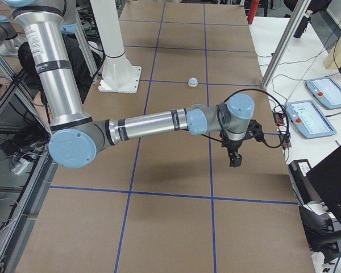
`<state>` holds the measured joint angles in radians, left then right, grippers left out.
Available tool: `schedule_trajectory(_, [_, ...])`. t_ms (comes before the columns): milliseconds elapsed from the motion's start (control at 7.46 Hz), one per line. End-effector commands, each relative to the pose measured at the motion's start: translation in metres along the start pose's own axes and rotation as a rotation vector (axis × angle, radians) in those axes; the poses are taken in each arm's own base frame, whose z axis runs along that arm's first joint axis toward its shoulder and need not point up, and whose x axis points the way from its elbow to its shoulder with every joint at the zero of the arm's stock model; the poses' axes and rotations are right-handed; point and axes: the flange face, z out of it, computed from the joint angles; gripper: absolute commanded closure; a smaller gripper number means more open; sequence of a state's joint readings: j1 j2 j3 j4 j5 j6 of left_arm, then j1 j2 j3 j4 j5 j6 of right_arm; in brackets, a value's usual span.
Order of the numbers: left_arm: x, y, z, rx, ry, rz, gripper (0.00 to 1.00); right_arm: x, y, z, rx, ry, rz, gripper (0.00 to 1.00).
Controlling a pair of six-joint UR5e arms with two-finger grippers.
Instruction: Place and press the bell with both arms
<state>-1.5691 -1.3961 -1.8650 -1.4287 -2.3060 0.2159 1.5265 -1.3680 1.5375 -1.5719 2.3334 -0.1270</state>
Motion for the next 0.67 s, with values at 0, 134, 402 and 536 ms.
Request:
schedule_trajectory(0, [-0.005, 0.005, -0.001, -0.002, -0.004, -0.010, 0.00, 0.053, 0.085, 0.027, -0.060, 0.003, 0.037, 0.00])
schedule_trajectory(134, [-0.011, 0.008, -0.006, 0.015, -0.001, -0.022, 0.00, 0.054, 0.101, 0.027, -0.062, 0.003, 0.057, 0.00])
schedule_trajectory(402, [-0.016, 0.018, -0.019, 0.026, 0.004, -0.070, 0.00, 0.044, 0.100, 0.020, -0.046, 0.008, 0.109, 0.00])
schedule_trajectory(536, [-0.012, 0.024, -0.038, 0.067, -0.016, -0.064, 0.00, 0.041, 0.098, 0.016, -0.039, 0.008, 0.106, 0.00])
